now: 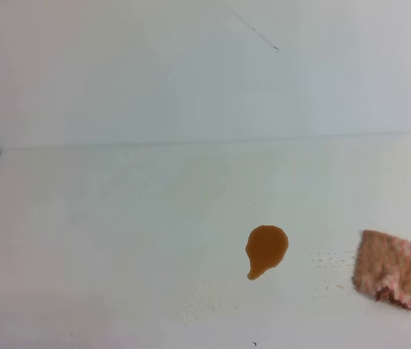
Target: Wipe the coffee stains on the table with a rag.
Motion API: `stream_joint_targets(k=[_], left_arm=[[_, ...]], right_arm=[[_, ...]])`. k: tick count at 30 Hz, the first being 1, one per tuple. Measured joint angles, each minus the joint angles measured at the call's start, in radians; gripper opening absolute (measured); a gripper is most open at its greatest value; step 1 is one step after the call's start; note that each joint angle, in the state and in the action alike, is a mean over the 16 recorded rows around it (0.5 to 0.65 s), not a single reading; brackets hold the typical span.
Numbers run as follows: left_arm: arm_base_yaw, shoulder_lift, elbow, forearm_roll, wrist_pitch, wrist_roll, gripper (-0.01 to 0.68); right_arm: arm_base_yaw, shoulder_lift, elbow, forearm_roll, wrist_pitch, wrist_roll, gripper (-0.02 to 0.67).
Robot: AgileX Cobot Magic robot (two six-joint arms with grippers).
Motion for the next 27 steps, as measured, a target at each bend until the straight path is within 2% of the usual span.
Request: stream_joint_targets(k=[27], left_arm=[[0.000,0.000,0.000,0.000,0.000,0.000,-0.001]], right_arm=[[0.000,0.000,0.000,0.000,0.000,0.000,-0.004]])
